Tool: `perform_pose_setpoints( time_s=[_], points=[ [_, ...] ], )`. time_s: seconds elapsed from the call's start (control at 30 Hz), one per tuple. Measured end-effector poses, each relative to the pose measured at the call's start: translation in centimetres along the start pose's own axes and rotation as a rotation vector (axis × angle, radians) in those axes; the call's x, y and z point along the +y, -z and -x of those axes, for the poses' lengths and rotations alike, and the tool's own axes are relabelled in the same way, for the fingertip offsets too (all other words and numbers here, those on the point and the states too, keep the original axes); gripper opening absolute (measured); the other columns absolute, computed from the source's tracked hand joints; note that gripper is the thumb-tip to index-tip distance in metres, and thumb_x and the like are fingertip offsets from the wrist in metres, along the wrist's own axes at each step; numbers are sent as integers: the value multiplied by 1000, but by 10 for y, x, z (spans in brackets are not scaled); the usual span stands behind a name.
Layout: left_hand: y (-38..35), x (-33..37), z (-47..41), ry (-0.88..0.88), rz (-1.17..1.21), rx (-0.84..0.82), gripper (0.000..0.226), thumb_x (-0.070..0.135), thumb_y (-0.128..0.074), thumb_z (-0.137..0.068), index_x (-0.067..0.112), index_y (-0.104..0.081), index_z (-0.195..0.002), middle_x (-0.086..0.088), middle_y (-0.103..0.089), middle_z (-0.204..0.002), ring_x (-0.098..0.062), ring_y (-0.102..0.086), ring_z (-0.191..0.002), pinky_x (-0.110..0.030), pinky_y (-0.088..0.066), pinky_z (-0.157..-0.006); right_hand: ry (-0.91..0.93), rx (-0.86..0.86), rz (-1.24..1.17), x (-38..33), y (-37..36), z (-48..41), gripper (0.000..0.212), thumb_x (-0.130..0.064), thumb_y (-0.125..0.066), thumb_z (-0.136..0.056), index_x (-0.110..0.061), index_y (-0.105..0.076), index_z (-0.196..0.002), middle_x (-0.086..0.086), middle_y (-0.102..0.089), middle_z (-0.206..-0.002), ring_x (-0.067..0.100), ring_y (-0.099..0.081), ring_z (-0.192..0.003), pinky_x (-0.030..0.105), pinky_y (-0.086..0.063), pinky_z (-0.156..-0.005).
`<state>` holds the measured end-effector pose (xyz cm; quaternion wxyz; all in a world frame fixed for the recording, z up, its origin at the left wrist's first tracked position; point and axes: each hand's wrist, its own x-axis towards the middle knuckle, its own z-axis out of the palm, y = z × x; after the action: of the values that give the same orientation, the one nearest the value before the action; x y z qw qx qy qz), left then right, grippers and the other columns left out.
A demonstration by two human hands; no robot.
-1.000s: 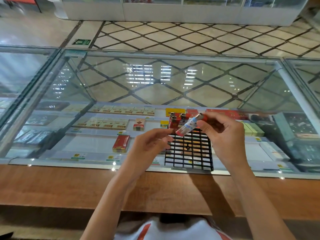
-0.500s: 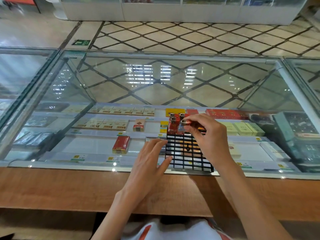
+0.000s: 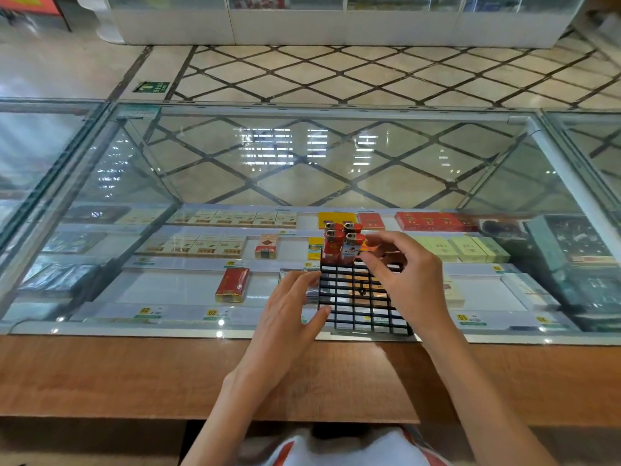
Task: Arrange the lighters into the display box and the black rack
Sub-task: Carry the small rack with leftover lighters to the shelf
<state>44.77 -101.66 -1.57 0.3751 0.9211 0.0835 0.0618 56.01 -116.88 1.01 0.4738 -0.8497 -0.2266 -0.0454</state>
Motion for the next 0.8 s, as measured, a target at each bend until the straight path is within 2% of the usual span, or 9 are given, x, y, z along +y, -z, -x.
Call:
perform_pose_setpoints(
  time_s=[0.13,0.23,0.33,0.43,0.5,0.6,0.7,0.8],
  points=[
    [1,0,-1,11,32,1,50,26,-63,-88,25,-44,-134,14,-47,-116,14,-41,-92,6,-28,-82,-85,82,59,16,25,19,18,-16,-65,-87,-17,-66,-104,-5,-65,-93,-1,-60,-83,5,-45,-74],
    [0,1,-1,38,55,25,49,29,-60,-89,25,-44,-135,14,-48,-114,20,-41,-95,5,-28,-81,-139,59,177,27,40,41,20,-25,-60,-88,-20,-64,-107,-11,-59,-91,0,-56,-81,6,-43,-67],
    [-3,2,-1,70,53,27,52,33,-56,-91,28,-38,-140,16,-43,-114,9,-41,-95,-1,-29,-84,-229,-16,246,31,38,58,34,-36,-58,-87,-18,-63,-115,-11,-53,-98,4,-51,-85,11,-36,-72],
    [-8,6,-2,72,21,4,51,34,-53,-93,32,-36,-141,16,-38,-116,2,-39,-106,-12,-29,-90,-215,-35,289,25,26,65,35,-32,-66,-84,-14,-65,-114,-7,-50,-99,10,-48,-95,23,-38,-80],
    [-9,9,-3,75,12,1,49,31,-54,-93,33,-38,-139,14,-39,-116,0,-40,-106,-13,-30,-89,-217,-32,288,20,21,66,36,-30,-68,-83,-12,-65,-114,-5,-49,-100,12,-48,-96,25,-39,-81],
    [-9,11,-4,98,52,11,47,26,-58,-91,37,-42,-134,13,-41,-112,-3,-43,-102,-13,-31,-87,-243,-19,251,18,19,68,38,-29,-70,-81,-13,-65,-115,-5,-48,-99,12,-49,-91,15,-36,-77],
    [-8,14,-4,115,113,32,47,22,-60,-90,43,-41,-127,14,-43,-110,-1,-45,-99,-8,-33,-78,-286,-17,229,16,19,69,39,-29,-71,-81,-13,-65,-116,-5,-50,-100,9,-50,-88,2,-33,-70],
    [-5,15,-3,110,146,55,43,23,-60,-90,43,-45,-124,18,-44,-106,11,-45,-91,1,-33,-75,-309,23,159,13,21,70,38,-29,-71,-80,-16,-65,-116,-6,-56,-104,7,-56,-88,3,-38,-69]
  ],
)
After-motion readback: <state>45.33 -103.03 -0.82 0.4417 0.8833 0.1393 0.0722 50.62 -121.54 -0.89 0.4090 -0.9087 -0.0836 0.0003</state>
